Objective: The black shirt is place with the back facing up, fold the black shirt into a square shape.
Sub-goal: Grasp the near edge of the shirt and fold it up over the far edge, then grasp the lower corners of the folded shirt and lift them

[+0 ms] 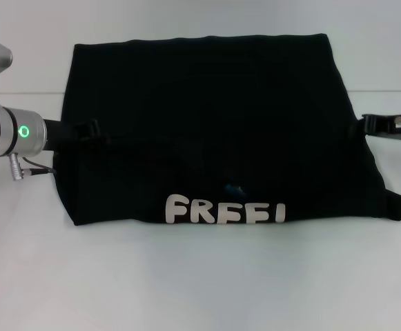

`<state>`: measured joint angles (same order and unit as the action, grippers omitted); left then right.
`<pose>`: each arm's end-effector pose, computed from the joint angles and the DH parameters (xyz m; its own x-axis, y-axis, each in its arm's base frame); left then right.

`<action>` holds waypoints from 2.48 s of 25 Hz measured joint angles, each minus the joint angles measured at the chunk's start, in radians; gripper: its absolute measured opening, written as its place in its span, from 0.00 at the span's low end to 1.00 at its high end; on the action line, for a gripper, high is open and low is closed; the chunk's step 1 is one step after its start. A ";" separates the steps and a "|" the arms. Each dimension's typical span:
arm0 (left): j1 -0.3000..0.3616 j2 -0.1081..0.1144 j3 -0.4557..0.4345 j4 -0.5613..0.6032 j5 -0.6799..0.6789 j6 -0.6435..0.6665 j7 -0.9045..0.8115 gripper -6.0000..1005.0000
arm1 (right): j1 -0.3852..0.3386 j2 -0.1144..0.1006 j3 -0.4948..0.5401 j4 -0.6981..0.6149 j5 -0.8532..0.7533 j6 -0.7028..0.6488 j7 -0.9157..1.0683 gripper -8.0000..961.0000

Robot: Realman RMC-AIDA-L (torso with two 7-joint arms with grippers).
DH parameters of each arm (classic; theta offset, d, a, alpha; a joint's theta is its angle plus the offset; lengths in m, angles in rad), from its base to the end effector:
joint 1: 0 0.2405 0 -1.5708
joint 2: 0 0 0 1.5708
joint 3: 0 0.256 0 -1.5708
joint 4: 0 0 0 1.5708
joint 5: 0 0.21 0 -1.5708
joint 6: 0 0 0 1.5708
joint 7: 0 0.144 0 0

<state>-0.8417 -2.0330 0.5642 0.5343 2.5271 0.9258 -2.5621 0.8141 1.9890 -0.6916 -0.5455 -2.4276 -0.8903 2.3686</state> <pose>-0.2707 0.4434 0.0125 0.1445 0.8133 0.5637 0.9728 -0.0125 -0.2313 0.2744 0.4506 0.0305 0.3747 -0.7660 -0.5224 -0.9060 -0.1829 -0.3817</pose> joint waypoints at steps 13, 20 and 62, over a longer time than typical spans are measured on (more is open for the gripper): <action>-0.024 -0.014 0.022 0.037 -0.032 -0.092 0.008 0.07 | 0.082 0.024 -0.016 0.027 0.006 0.253 -0.013 0.11; -0.030 -0.031 0.091 0.019 -0.034 -0.190 0.008 0.07 | 0.112 0.051 -0.098 0.130 0.006 0.438 -0.046 0.12; -0.030 -0.047 0.265 0.069 -0.018 -0.315 -0.002 0.07 | 0.111 0.066 -0.150 0.130 0.006 0.474 -0.025 0.14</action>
<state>-0.8721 -2.0801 0.8292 0.6030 2.5096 0.6108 -2.5640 0.9248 2.0551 -0.8416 -0.4157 -2.4212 -0.4163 2.3432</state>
